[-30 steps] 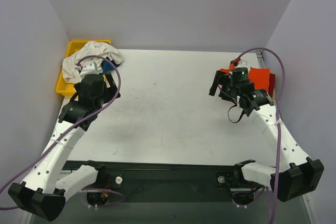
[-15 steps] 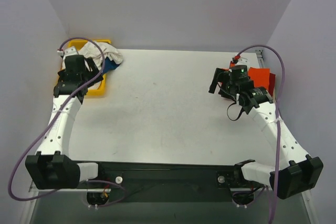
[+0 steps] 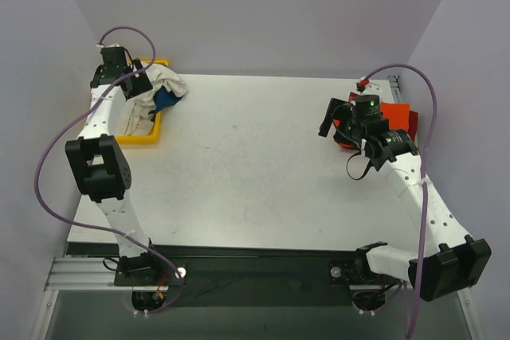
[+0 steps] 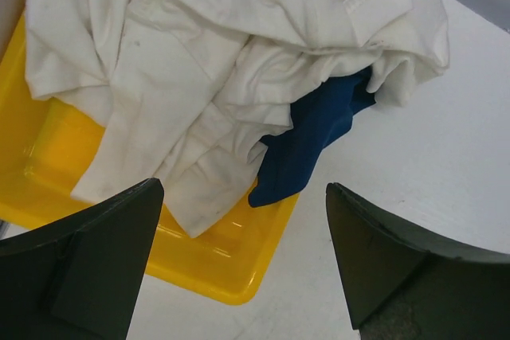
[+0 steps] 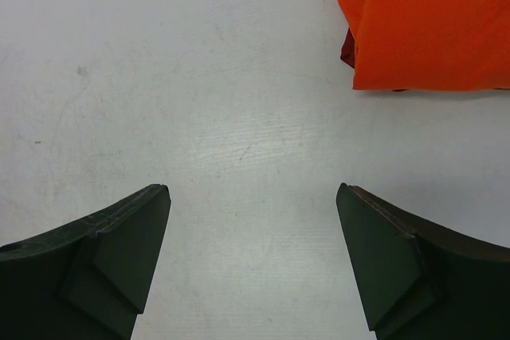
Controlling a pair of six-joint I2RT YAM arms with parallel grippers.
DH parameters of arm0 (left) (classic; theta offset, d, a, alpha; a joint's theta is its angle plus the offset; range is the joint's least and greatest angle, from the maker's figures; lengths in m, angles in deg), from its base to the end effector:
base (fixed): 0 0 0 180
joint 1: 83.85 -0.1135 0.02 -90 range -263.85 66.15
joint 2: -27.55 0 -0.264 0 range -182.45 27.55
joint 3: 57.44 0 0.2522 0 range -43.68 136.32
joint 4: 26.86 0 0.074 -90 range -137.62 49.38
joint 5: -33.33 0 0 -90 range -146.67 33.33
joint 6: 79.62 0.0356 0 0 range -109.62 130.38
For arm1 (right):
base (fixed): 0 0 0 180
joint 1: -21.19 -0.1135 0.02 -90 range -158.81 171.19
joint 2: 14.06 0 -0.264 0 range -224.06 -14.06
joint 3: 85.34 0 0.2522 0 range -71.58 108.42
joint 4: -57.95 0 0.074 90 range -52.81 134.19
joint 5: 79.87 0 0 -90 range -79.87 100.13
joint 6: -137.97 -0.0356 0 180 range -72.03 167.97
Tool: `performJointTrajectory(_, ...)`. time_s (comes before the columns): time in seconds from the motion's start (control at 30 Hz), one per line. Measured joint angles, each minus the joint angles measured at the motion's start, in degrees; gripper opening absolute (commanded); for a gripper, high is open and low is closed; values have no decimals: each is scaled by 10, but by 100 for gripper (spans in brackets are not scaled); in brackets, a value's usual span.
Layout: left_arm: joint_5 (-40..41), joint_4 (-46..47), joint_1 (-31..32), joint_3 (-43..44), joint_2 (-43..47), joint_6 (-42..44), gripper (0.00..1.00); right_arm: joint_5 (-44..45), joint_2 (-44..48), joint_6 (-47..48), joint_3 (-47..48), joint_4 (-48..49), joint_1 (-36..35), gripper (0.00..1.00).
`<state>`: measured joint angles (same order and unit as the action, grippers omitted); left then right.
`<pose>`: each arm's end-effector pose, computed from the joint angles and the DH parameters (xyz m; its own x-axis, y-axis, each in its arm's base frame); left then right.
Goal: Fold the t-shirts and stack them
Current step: Grab crumpled tshirt from bin with the left arm
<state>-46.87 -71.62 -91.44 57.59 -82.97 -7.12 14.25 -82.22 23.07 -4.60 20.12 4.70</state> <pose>0.4425 0.0651 0.3101 -0.5330 -0.3700 -0.7610 -0.4395 0.8895 -0.1246 0.2567 0.0733 0.3668 -0.4640 0.3006 -0.8333 -0.0281 0.9352 0.3530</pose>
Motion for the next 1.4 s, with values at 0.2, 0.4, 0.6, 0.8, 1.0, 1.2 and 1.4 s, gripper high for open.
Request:
performJointTrajectory(0.2, -9, -34, 1, 134, -120, 16, 91, -5, -4, 0, 10, -1, 12, 89)
performJointTrajectory(0.4, -6, -64, 0, 207, -188, 16, 89, -6, -15, 3, 23, -5, 30, 90)
performJointTrajectory(0.6, -11, -82, 0, 230, -233, 9, 82, -6, -24, 12, 43, -14, 37, 89)
performJointTrajectory(0.8, -11, -87, -1, 233, -256, -3, 39, -2, -23, 20, 48, -24, 43, 90)
performJointTrajectory(1.0, -12, -89, -13, 233, -259, -9, 4, 2, -16, 23, 48, -36, 45, 90)
performJointTrajectory(1.2, -22, -86, -35, 233, -255, -9, 0, 2, -15, 22, 48, -36, 46, 90)
performJointTrajectory(1.4, -30, -85, -43, 233, -196, 1, 0, 1, -15, 22, 48, -36, 46, 90)
